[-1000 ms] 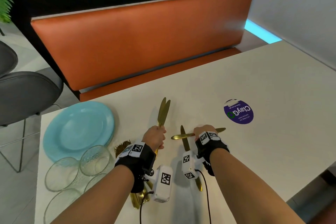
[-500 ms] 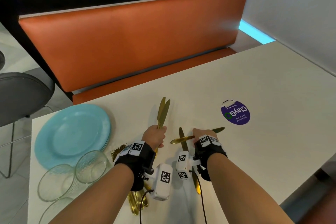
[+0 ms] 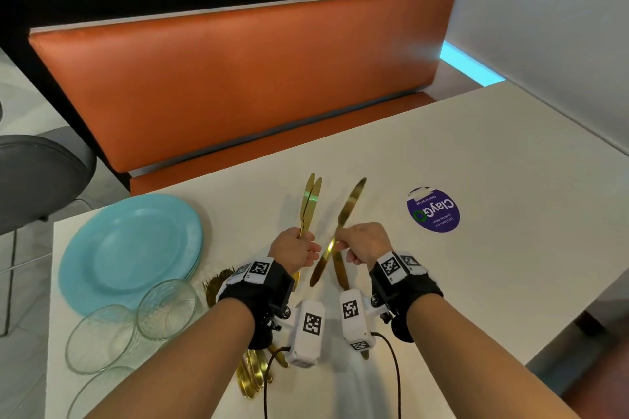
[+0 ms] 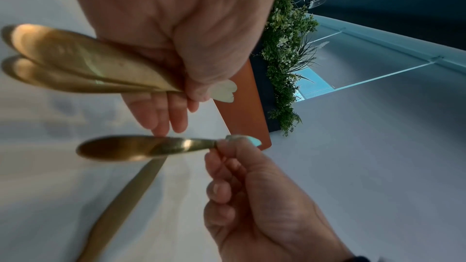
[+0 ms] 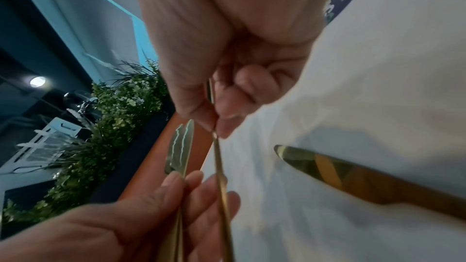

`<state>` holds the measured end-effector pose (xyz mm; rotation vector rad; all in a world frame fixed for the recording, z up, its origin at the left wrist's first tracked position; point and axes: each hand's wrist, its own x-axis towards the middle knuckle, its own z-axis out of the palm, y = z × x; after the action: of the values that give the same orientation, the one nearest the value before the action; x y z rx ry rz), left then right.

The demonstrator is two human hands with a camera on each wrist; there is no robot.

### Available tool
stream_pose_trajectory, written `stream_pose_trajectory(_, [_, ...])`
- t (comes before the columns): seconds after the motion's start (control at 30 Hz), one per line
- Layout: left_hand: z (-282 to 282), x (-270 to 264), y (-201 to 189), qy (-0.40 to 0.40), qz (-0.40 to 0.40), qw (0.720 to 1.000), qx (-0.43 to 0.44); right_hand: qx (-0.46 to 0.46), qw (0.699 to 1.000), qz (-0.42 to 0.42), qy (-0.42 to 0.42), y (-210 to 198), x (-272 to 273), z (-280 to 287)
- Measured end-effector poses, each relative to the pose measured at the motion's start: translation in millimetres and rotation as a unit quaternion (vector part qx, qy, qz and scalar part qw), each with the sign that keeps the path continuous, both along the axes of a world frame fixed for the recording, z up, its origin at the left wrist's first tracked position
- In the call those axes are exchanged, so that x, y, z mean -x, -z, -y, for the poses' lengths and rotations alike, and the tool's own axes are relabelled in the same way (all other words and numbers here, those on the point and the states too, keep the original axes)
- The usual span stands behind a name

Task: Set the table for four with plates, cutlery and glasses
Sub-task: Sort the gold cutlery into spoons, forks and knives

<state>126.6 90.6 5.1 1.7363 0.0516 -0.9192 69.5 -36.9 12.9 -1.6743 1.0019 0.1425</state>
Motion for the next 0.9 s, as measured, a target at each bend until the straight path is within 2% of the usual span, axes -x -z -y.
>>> stream_pose_trajectory(0.23, [-1, 19, -8, 0.044, -0.027, 0.998, 0.024, 0.014, 0.991, 0.007, -0.135, -5, 8, -5])
stream_pose_trajectory(0.43, [-6, 33, -3, 0.041, -0.039, 0.998, 0.015, 0.088, 0.98, -0.013, -0.18, 0, 16, -15])
stream_pose_trajectory(0.57, [-9, 40, 2, 0.009, -0.036, 0.999, 0.005, 0.117, 0.973, -0.014, -0.198, 0, 22, -22])
stream_pose_trajectory(0.63, [-12, 42, 6, -0.017, -0.026, 1.0, -0.001, 0.162, 0.964, -0.052, -0.206, 3, 27, -21])
stream_pose_trajectory(0.73, [-16, 41, 10, -0.052, -0.031, 0.998, -0.016, 0.252, 0.931, -0.158, -0.213, 11, 39, -18])
stream_pose_trajectory(0.8, [-19, 41, 9, -0.073, -0.047, 0.996, -0.014, 0.263, 0.918, -0.209, -0.213, 18, 48, -21])
stream_pose_trajectory(0.9, [-24, 42, 10, -0.081, -0.06, 0.995, -0.017, 0.284, 0.905, -0.234, -0.211, 26, 56, -29])
